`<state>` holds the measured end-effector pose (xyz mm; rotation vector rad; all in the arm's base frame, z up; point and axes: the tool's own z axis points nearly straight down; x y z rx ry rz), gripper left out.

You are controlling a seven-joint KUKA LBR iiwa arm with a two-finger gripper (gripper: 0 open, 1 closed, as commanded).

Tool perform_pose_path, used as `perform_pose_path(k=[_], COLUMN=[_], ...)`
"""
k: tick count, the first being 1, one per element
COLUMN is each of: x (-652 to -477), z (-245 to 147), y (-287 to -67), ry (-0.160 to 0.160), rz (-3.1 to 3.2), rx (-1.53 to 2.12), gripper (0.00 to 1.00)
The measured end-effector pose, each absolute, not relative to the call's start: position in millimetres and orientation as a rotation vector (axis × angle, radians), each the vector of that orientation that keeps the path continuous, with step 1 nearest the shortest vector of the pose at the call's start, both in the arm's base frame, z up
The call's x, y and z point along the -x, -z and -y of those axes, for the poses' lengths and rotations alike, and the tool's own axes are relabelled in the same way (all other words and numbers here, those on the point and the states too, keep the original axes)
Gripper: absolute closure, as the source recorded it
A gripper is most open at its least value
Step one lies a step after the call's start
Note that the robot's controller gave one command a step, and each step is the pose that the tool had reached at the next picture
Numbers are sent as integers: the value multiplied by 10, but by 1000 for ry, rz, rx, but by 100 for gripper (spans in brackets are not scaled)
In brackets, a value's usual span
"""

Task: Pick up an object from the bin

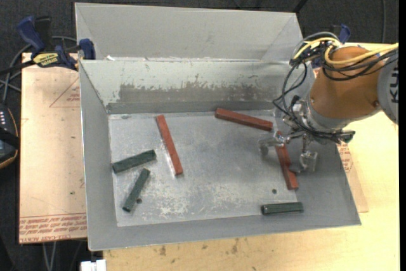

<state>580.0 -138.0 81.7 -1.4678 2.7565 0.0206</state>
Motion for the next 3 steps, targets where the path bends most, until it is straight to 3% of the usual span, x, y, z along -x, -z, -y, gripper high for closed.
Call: perform_pose_path(k=[1, 2, 3], x=[-5780, -5799, -5781], z=[1459, 1384, 1460], y=[-810, -815, -811], ry=[-6, -20, -6], rz=[-2766, -2757, -2766], rx=[1472, 1468, 1472], gripper=[100, 0, 100])
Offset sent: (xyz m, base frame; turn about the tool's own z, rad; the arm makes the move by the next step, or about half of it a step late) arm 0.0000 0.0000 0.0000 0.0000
